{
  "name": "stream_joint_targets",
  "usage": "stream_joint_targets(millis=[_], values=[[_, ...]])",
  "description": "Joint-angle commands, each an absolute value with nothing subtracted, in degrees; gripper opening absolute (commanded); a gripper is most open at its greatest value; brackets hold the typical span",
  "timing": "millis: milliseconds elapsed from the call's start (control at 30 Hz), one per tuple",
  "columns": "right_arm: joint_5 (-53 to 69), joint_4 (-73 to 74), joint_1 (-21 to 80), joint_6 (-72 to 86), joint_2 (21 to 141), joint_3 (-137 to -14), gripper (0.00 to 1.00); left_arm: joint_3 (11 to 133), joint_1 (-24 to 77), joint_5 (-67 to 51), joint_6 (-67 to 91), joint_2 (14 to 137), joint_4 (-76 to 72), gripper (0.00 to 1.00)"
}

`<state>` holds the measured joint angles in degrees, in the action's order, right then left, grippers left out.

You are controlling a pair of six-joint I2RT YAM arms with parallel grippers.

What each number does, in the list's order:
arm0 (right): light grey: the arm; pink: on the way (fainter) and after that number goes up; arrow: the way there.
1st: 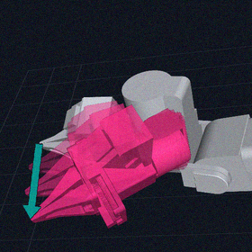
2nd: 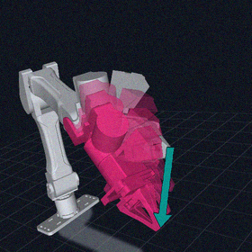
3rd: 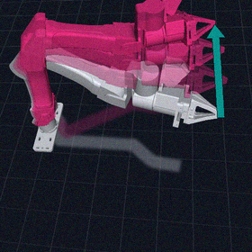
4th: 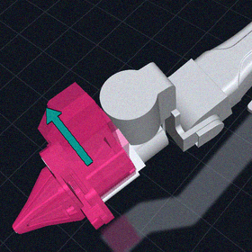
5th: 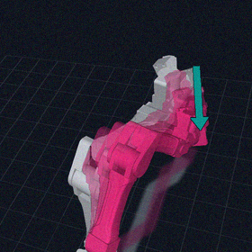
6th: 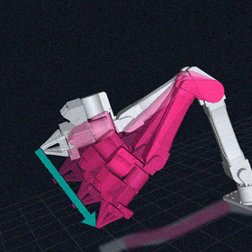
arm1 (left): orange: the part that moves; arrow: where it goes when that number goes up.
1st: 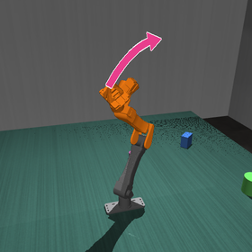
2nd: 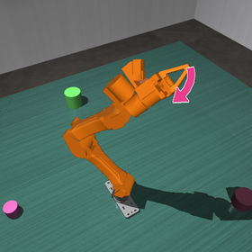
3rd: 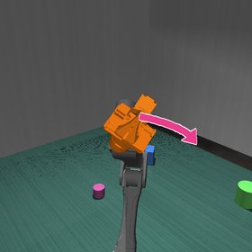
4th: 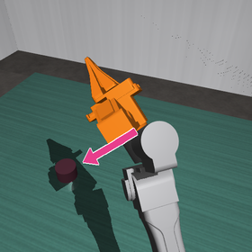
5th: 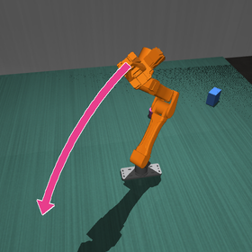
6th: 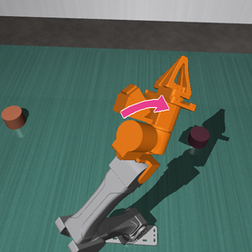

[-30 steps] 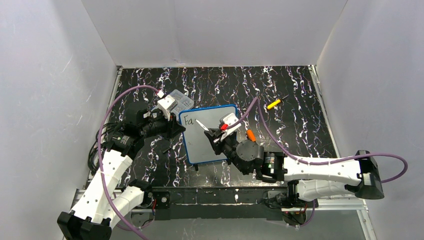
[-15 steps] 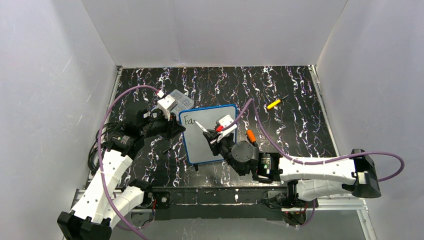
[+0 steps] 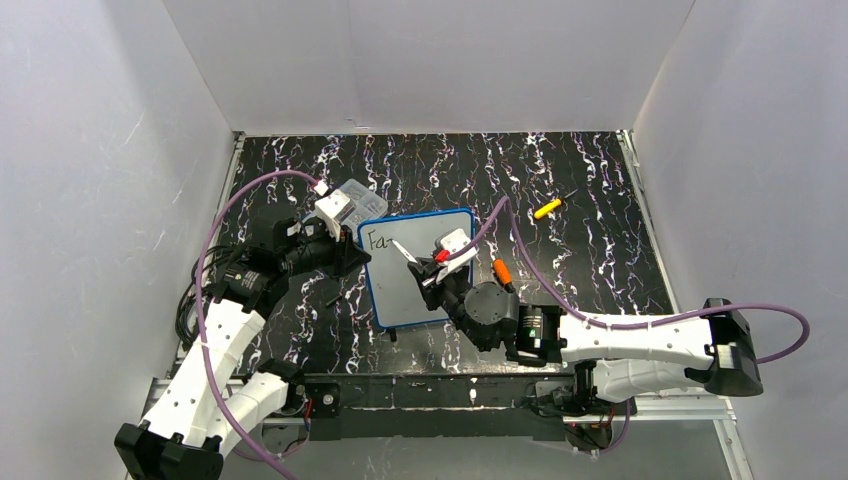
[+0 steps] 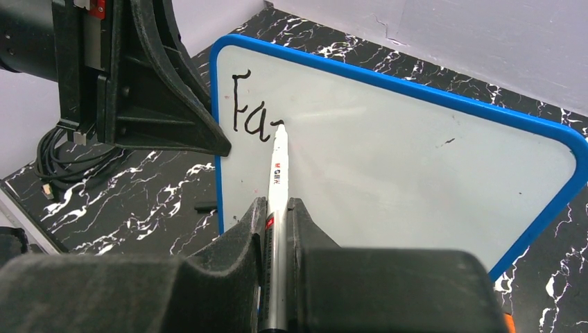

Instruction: Write a sentence on the whiteboard

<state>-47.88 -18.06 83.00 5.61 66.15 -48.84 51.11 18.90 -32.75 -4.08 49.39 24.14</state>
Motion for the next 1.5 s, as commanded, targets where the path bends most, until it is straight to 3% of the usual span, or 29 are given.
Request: stream_joint_targets(millis=[0, 500, 1467], values=[[-50.6, -18.2, 82.9, 6.9, 65.9, -47.6, 0.01, 49.9, 19.5, -32.3, -5.7, 49.6, 27.2, 0.0], [-50.7, -15.7, 82.9, 9.6, 65.6, -46.8, 0.01, 49.9, 19.5, -32.5, -5.7, 49.6, 27.2, 0.0], [-47.2, -26.1, 82.9, 0.2, 65.9, -50.3, 0.01, 49.8, 19.5, -33.0, -5.6, 50.1, 27.0, 0.0]])
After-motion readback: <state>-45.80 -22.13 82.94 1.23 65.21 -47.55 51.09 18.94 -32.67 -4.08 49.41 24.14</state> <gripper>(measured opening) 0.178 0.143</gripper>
